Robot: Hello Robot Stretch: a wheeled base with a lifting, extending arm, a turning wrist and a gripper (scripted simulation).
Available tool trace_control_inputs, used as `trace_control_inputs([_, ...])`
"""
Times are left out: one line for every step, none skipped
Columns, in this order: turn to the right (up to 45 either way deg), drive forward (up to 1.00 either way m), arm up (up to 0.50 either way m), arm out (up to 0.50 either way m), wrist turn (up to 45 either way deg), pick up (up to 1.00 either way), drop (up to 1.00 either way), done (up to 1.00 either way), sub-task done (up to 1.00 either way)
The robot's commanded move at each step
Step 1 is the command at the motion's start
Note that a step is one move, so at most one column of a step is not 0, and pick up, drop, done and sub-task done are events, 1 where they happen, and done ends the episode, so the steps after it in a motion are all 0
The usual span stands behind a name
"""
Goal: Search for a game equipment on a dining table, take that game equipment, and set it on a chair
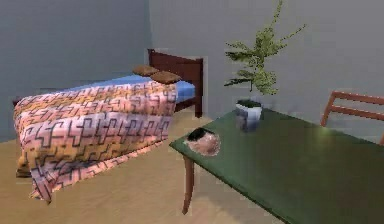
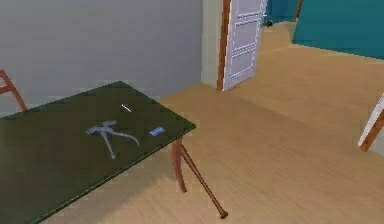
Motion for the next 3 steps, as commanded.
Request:
trace_control_inputs([0.0,0.45,0.00,0.00,0.0,0.00,0.00,0.00,0.00])
trace_control_inputs([-45.0,0.00,0.00,0.00,0.0,0.00,0.00,0.00,0.00])
trace_control_inputs([-27.0,0.00,0.00,0.00,0.0,0.00,0.00,0.00,0.00])
